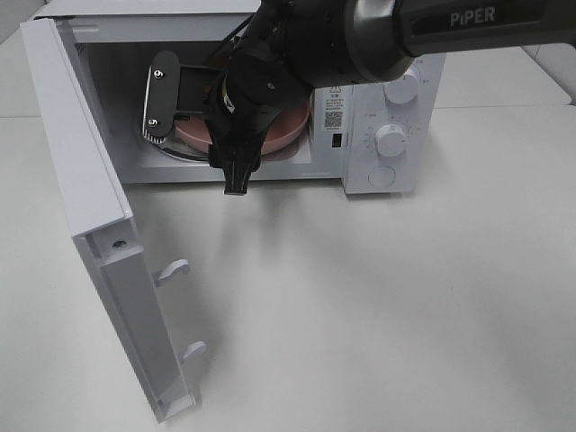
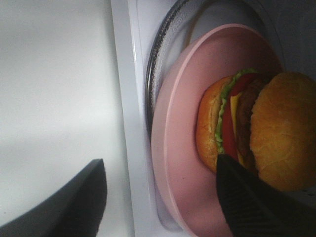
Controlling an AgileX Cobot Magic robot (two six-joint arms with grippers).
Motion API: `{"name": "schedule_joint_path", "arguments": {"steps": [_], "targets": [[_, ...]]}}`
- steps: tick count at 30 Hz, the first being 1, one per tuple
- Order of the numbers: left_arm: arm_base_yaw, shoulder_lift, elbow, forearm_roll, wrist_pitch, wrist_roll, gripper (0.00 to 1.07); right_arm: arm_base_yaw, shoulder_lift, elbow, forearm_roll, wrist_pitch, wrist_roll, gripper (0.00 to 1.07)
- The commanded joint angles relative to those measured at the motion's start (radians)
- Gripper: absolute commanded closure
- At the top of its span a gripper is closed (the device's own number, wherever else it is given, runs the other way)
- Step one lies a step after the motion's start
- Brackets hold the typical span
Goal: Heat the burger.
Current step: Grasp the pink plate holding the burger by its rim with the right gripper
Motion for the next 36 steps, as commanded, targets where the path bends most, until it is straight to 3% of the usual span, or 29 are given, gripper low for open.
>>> {"name": "schedule_joint_path", "arguments": {"steps": [1, 36], "targets": [[0.005, -0.020, 0.003, -0.006, -0.015, -0.003, 1.06, -0.001, -0.001, -0.007, -0.027, -0.026, 0.021, 0.45], [0.005, -0.020, 0.003, -0.006, -0.015, -0.003, 1.06, -0.054, 0.088, -0.007, -0.062, -0.127, 0.075, 0.45]]}}
